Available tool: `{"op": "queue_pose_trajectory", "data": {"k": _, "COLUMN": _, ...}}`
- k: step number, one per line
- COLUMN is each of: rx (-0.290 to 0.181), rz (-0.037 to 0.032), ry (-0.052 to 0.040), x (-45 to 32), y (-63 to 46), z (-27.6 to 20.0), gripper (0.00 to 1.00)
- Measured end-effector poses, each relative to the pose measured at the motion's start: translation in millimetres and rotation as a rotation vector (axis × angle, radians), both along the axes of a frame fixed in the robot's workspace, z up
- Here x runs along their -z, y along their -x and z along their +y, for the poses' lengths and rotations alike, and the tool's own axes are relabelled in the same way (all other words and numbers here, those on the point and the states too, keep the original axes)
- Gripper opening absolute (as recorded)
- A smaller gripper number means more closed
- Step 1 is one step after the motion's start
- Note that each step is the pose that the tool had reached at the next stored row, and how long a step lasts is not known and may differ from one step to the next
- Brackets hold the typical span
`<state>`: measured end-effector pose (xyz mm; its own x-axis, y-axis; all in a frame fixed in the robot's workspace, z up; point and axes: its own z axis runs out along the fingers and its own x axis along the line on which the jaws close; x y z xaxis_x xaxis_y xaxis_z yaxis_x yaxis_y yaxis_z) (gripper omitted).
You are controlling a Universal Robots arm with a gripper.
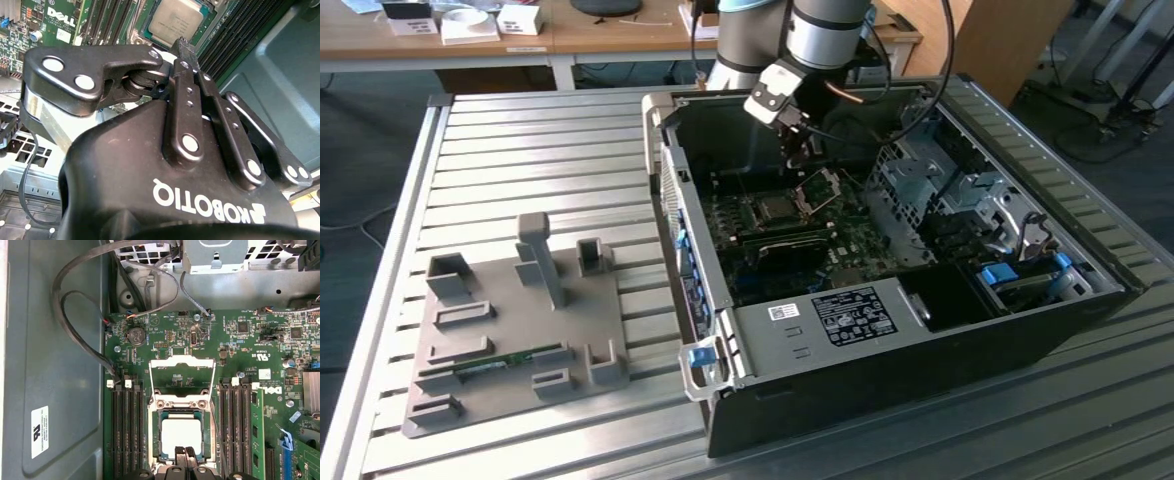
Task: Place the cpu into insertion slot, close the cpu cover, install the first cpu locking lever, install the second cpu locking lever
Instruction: 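Close the cpu cover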
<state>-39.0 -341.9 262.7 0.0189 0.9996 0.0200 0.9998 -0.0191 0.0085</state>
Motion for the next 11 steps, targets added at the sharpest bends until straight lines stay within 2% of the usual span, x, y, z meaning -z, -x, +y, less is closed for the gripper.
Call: {"op": "queue_pose_trajectory", "data": {"k": 11, "rx": 0.0, "rz": 0.0, "ry": 0.0001, "x": 0.0, "y": -2.8, "z": 0.0, "gripper": 0.11}}
